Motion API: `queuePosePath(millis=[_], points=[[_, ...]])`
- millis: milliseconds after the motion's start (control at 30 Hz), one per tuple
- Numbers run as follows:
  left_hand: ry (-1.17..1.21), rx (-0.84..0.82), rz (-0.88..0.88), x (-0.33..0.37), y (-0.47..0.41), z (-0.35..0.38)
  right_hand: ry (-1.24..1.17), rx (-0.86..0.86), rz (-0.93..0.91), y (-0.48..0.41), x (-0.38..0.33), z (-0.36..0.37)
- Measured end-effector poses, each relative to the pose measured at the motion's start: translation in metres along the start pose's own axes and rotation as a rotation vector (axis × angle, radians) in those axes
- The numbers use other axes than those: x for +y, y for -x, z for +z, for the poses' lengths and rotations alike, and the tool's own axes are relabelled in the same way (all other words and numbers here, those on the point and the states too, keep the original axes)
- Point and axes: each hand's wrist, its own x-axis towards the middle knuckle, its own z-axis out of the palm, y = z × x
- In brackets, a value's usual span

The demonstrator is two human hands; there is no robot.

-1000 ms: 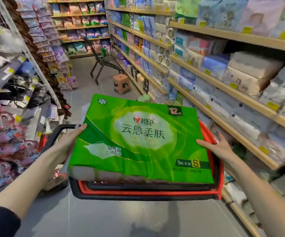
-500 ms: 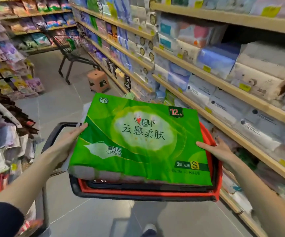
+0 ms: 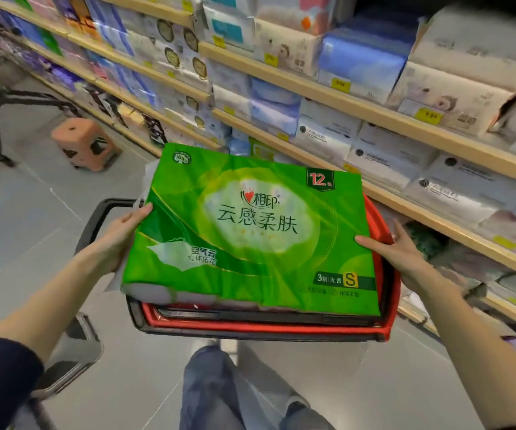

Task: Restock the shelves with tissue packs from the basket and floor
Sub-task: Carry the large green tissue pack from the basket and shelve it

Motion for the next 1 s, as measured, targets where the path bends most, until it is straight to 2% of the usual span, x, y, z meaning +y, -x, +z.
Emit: queuePosePath(millis=[133, 333, 433, 600, 767, 1000], points=[[-0.053, -0.187, -0.03, 0.029, -0.056, -0.007, -0.131, 0.121, 0.065, -0.006, 0.017, 0.03], [-0.167, -0.217, -0.005, 0.073, -0.123, -0.002, -0.237, 0.334, 0.184, 0.006, 0.033, 0.089], [-0.189, -0.267, 0.017, 0.074, -0.16, 0.0, -0.263, 0.369, 0.207, 0.012, 0.045, 0.117], [-0.261, -0.387, -0.114, 0.058, -0.215, 0.002, -0.282, 0.465, 0.31, -0.004, 0.076, 0.144], [-0.331, -0.54, -0.108, 0.028, -0.261, 0.009, -0.254, 0.499, 0.358, -0.038, 0.111, 0.155], [-0.323, -0.552, -0.106, -0.028, -0.33, 0.049, -0.202, 0.532, 0.326, -0.113, 0.17, 0.155]])
